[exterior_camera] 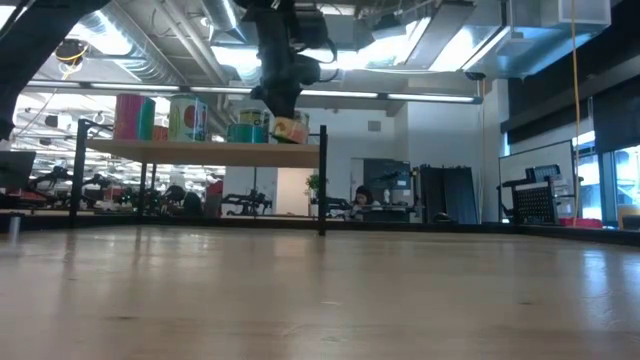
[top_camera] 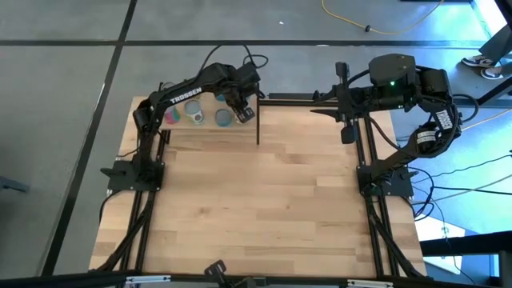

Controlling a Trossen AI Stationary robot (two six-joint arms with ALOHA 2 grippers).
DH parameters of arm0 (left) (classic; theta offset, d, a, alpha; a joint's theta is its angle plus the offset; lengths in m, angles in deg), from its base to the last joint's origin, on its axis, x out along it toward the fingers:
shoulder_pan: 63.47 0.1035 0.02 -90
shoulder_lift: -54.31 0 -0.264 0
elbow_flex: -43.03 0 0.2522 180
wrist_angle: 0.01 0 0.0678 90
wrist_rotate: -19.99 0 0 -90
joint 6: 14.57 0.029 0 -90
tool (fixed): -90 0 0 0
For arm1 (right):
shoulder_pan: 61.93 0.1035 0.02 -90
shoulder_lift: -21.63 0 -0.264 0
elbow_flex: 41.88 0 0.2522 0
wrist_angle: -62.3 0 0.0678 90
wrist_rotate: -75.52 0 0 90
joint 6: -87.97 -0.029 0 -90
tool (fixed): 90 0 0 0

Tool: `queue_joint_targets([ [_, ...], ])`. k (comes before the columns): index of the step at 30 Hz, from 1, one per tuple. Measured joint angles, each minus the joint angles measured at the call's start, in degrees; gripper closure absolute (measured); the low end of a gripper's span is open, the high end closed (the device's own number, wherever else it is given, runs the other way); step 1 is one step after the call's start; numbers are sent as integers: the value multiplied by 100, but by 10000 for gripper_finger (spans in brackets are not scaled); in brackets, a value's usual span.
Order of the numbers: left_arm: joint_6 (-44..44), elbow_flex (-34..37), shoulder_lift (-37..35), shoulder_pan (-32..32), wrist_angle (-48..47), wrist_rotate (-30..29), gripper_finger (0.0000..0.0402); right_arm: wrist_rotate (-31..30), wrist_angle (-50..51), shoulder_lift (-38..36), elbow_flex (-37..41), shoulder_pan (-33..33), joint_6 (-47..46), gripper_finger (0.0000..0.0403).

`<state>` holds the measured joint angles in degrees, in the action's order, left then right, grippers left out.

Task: Pick and place cans onto a shelf
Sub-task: Put the canned mushroom on the shelf, then return to Home Position

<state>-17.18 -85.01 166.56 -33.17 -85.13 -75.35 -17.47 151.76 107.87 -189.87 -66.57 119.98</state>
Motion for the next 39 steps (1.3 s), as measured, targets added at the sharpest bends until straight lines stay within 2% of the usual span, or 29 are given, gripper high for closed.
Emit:
queue_joint_targets([
  [8,96,404,-31,0,89,-2,376,0,0,0,0,0,0,318],
  [25,132,446,-436,-88,302,-313,373,0,2,0,0,0,-2,318],
  [32,-15,446,-760,-321,354,-373,374,0,2,0,0,0,-2,318],
  [39,-32,155,-1468,-869,336,-152,373,-1,0,-58,0,0,-114,318],
])
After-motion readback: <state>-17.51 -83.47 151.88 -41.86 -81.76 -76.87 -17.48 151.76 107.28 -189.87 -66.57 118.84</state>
